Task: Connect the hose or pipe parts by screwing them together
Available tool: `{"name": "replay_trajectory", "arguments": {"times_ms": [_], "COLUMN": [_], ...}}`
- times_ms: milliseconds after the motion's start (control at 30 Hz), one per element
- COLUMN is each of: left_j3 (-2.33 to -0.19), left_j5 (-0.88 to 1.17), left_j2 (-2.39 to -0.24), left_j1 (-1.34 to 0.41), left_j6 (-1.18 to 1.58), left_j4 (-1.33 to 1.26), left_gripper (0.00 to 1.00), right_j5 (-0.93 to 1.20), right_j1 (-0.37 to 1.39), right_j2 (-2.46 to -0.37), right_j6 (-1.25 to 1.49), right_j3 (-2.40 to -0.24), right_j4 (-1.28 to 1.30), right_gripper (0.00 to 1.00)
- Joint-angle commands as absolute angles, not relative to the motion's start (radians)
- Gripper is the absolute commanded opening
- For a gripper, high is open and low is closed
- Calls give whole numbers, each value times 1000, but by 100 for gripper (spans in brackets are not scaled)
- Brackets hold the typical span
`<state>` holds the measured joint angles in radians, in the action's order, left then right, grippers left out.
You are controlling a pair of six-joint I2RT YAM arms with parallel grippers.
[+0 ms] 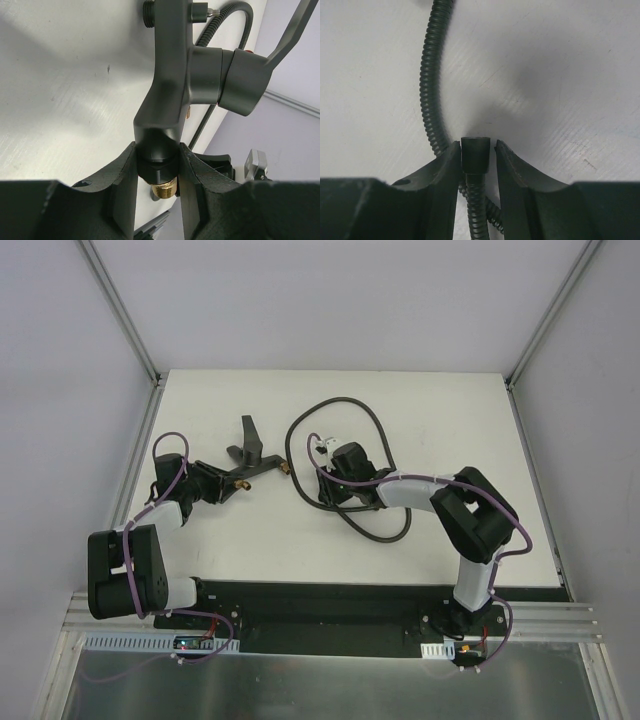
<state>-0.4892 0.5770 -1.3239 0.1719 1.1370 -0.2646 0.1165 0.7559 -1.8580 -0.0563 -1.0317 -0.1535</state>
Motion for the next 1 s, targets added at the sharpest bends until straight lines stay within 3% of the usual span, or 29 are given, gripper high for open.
{"name": "replay_trajectory", "arguments": {"times_ms": [0,400,500,667,967], "left_j3": [-486,-491,-486,-472,-449], "left_j5": [623,623,621,611,537], "left_j2": [-1315,-1318,-1315,-1305,-1221], "left_j1": [179,181,180,179,114], "left_j6": [1152,1157,1157,1157,1114], "left_j4": [-341,-342,-342,-344,-347], "left_gripper": [0,0,0,0,0], "right_j5": [106,86,91,68,40], "right_j1": [753,756,756,759,819], "right_j2": [-1835,-1802,-1807,-1764,-1595], "right_j6": [-34,-26,-21,-44,-245], "right_j3": [-1000,-953,-950,-925,-911], "right_j4": [-143,-166,-181,-219,-236], "right_gripper": [38,36,31,3,1]}}
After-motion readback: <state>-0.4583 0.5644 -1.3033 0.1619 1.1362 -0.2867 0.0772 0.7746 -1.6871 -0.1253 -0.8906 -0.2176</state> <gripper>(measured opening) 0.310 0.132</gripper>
